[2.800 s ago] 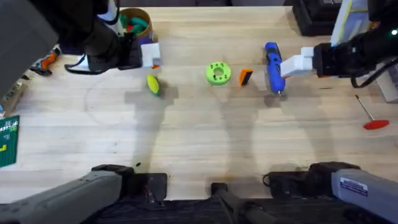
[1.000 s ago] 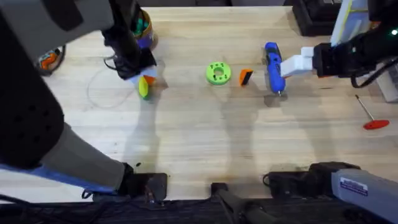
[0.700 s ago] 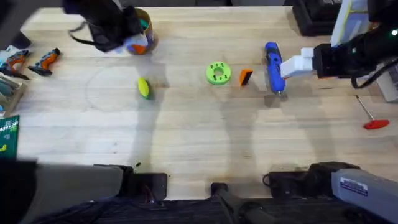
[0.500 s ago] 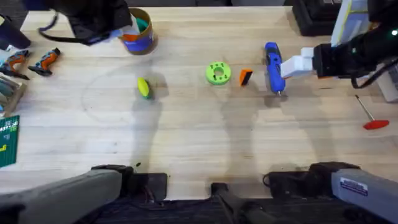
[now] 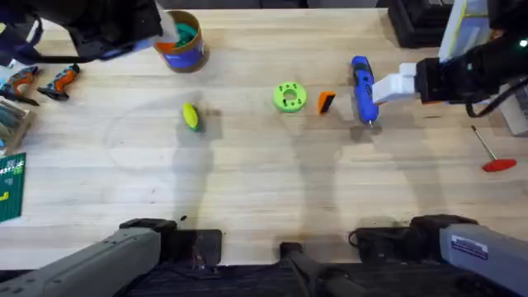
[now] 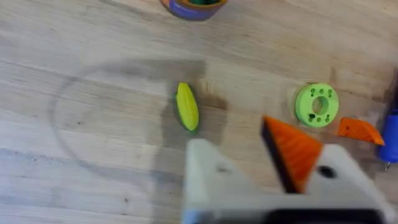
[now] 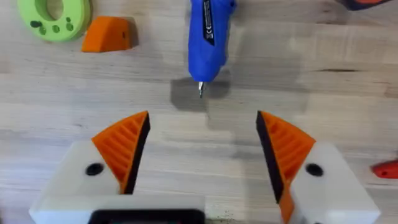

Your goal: Pick up the gripper from the table and insert it into the empty holder that is missing its gripper. Then pick up a screw, insert it into the mounting hole, and use the screwdriver to tighten it. Finally, clean up the table by picking up the vegetable and placing it into the bucket.

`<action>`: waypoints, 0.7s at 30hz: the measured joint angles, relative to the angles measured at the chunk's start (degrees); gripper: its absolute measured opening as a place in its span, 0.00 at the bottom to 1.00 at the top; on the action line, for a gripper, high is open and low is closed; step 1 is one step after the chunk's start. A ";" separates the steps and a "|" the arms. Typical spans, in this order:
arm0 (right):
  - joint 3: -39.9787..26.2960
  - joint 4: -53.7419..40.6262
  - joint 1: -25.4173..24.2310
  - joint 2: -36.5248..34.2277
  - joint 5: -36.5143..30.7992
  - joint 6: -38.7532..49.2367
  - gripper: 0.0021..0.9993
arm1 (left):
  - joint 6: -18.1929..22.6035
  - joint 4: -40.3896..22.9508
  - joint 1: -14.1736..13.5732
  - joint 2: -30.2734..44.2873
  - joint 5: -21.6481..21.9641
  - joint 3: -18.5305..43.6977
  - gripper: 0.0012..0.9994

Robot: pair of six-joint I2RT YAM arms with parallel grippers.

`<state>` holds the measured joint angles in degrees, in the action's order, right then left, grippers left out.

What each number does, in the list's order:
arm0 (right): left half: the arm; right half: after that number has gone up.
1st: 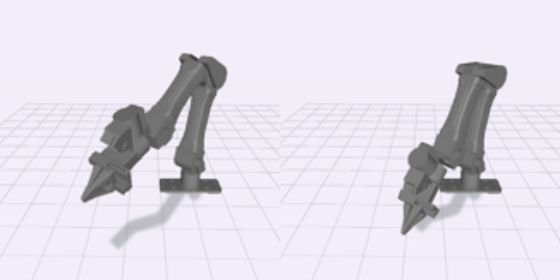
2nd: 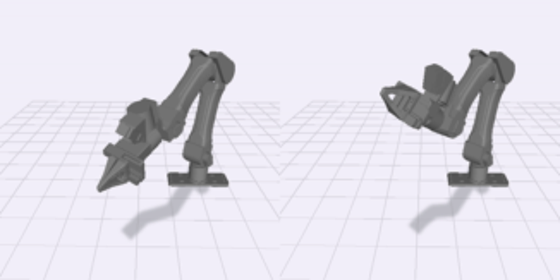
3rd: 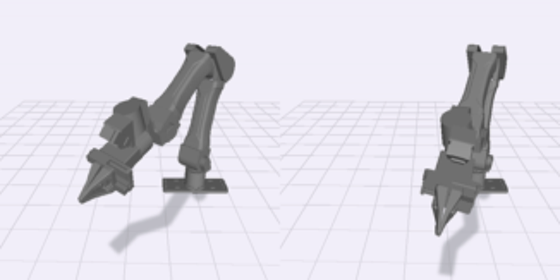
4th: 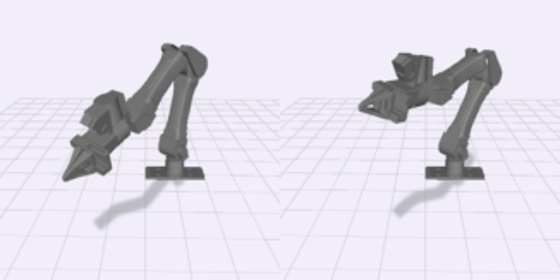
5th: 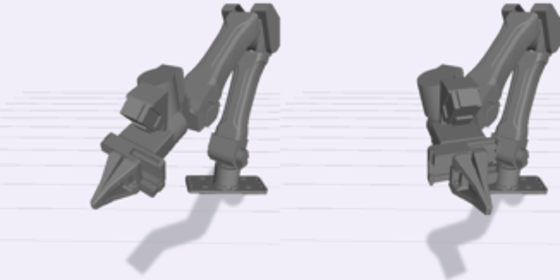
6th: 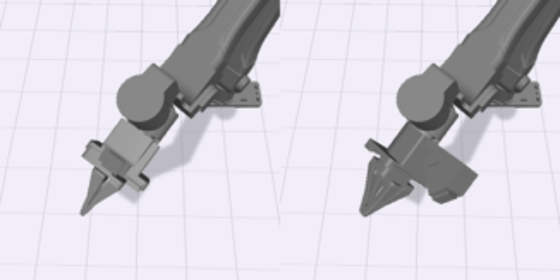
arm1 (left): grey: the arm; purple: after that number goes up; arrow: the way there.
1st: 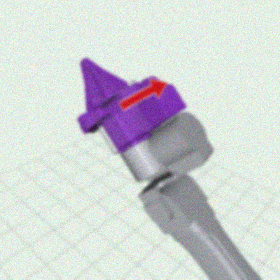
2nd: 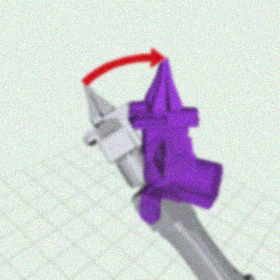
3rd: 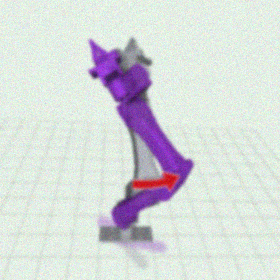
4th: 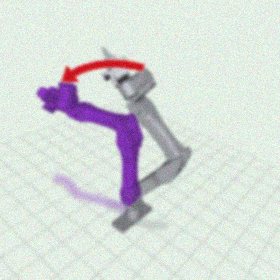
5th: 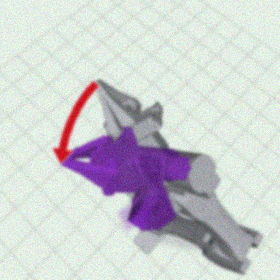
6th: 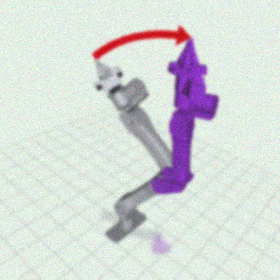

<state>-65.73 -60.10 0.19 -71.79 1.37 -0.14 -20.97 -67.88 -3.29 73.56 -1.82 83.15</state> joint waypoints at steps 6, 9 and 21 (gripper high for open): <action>0.00 0.02 0.00 0.00 0.00 0.00 0.99 | -0.01 -0.18 0.00 0.00 -0.07 0.00 0.97; 0.01 0.01 0.00 -0.01 0.01 0.00 0.99 | 0.00 -1.27 0.00 0.00 -0.07 0.00 0.99; 0.00 0.00 0.00 0.00 0.00 -0.01 0.99 | 0.14 -10.65 0.00 0.00 1.73 0.00 0.99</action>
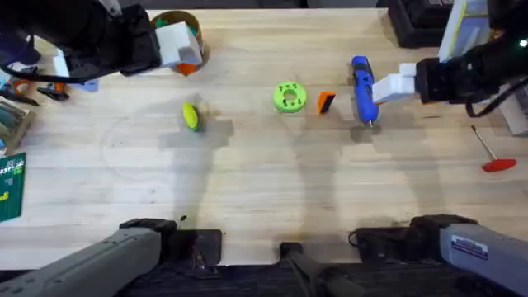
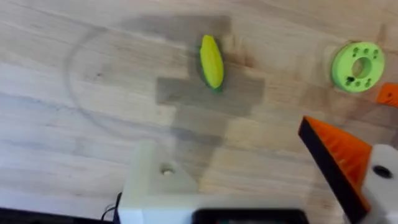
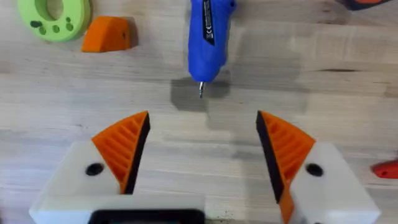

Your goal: Pick up the gripper from the table and insert it into the empty holder that is missing its gripper. Then pick up a screw, insert it into the mounting hole, and use the screwdriver to tighten it. Finally, clean up the table by picking up the vegetable and placing it into the bucket.

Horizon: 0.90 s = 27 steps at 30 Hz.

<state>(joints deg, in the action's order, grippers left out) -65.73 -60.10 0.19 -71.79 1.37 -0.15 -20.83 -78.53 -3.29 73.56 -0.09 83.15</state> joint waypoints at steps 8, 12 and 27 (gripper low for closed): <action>0.00 0.00 0.00 0.00 0.01 0.00 0.99 | 0.10 -1.48 0.00 0.00 2.44 0.00 0.99; 0.00 0.02 0.00 0.00 0.00 0.01 0.99 | 0.53 0.85 0.00 -0.24 3.43 0.00 0.99; 0.00 0.02 0.00 0.00 0.00 0.01 0.99 | 3.29 20.59 0.00 -16.21 4.44 -17.02 0.99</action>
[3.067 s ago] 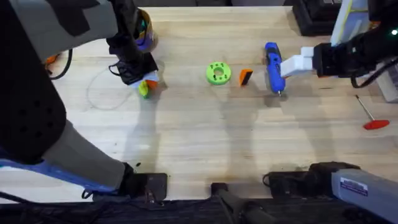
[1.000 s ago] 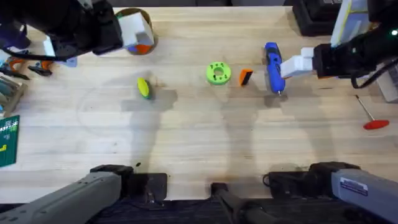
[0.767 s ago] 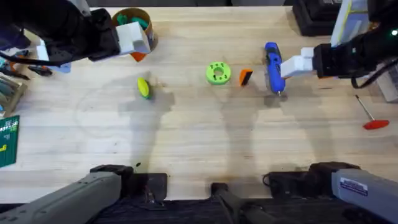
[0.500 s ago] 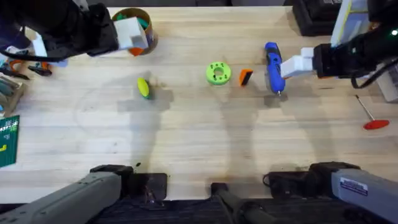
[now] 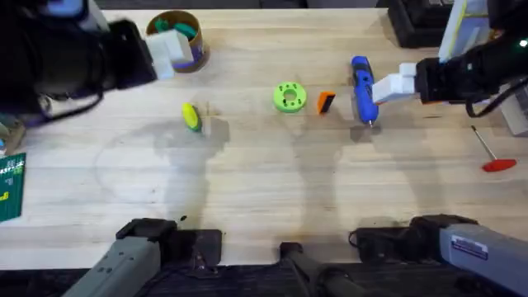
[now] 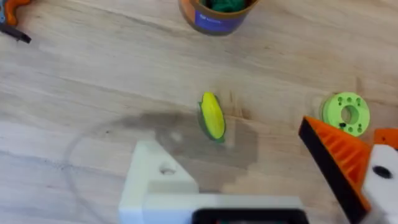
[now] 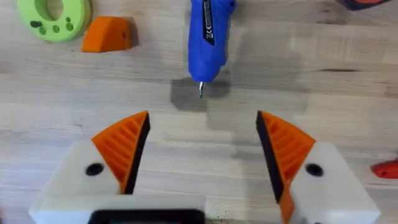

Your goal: Pick up the gripper from the table and insert it into the empty holder that is missing its gripper. Then pick up a screw, insert it into the mounting hole, and use the screwdriver to tighten it. Finally, clean up the table by picking up the vegetable and placing it into the bucket.

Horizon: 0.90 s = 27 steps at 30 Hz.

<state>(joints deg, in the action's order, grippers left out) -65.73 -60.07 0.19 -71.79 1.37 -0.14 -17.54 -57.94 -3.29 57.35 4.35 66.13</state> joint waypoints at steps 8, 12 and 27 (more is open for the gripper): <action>0.00 -0.02 0.00 0.00 0.00 0.00 0.99 | 0.13 16.61 0.00 -13.24 -0.27 -17.35 0.99; 0.00 -0.01 0.00 0.00 0.01 0.00 0.99 | 0.19 23.91 0.00 -21.49 -0.43 -25.18 0.99; 0.00 0.00 0.00 -0.02 0.00 0.00 0.99 | 5.58 52.90 0.00 -45.15 -8.17 -52.10 0.99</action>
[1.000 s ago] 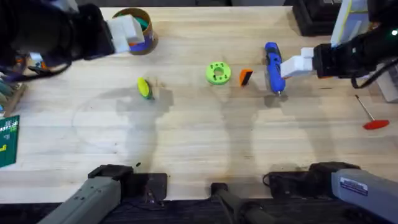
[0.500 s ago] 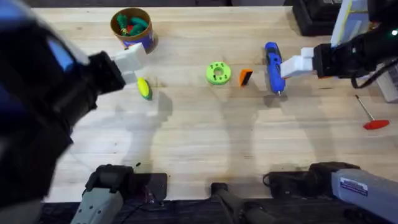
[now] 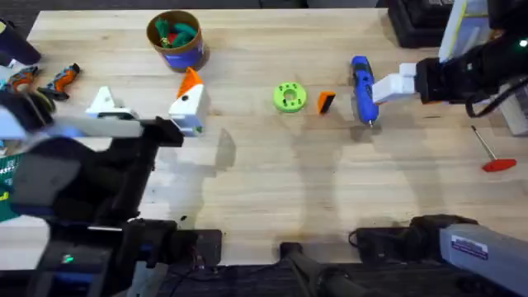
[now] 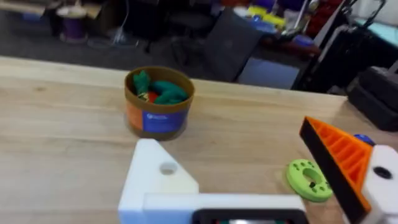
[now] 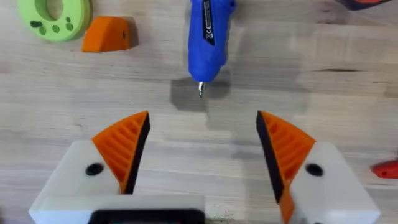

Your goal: Pick up the gripper from the table and insert it into the empty holder that is missing its gripper. Then pick up a screw, insert it into the mounting hole, and use the screwdriver to tighten it. Finally, clean up the table by picking up the vegetable and placing it into the bucket.

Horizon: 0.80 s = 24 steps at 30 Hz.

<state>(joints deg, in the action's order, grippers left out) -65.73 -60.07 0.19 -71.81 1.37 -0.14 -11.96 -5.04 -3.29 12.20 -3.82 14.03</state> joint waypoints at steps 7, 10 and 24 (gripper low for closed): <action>0.00 -0.02 0.00 0.00 0.00 0.00 0.99 | 1.05 16.99 0.00 -5.33 -4.05 -11.10 0.99; 0.00 -0.02 0.00 0.02 0.00 0.00 0.99 | 1.07 19.23 0.00 -7.36 -5.70 -13.31 0.99; 0.00 -0.02 0.00 0.02 0.00 0.00 0.99 | 1.21 10.86 0.39 -11.62 -25.14 -13.65 0.99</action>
<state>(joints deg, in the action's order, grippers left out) -65.73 -60.10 0.19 -71.79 1.37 -0.14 -10.76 5.82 -2.90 0.58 -28.96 0.38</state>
